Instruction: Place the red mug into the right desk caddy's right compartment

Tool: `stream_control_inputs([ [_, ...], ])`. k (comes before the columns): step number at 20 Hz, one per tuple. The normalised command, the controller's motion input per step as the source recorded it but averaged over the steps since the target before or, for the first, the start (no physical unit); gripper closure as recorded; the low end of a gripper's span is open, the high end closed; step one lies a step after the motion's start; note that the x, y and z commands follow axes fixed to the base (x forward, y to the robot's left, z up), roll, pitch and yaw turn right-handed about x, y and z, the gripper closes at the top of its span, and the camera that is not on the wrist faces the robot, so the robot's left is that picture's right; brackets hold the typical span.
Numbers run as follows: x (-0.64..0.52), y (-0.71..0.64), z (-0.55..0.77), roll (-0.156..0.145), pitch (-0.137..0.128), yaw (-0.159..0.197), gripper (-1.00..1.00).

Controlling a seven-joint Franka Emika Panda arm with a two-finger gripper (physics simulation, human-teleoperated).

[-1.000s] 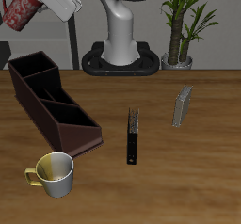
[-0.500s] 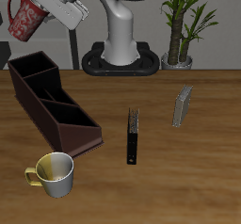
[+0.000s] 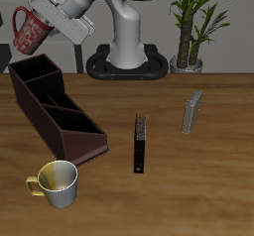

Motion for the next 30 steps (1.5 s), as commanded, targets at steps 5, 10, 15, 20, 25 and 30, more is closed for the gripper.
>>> stream_control_inputs([
  [5,0.06,0.03,-0.24,0.022,0.014,-0.030,1.00],
  [10,0.14,0.00,-0.28,-0.005,0.044,-0.013,1.00],
  [15,0.01,-0.09,-0.12,-0.027,0.017,-0.011,1.00],
  [20,-0.15,-0.56,-0.61,-0.133,0.117,-0.094,1.00],
  [25,-0.31,-0.28,-0.63,-0.087,0.077,-0.021,1.00],
  [30,-0.01,-0.15,-0.34,-0.047,0.084,-0.006,1.00],
])
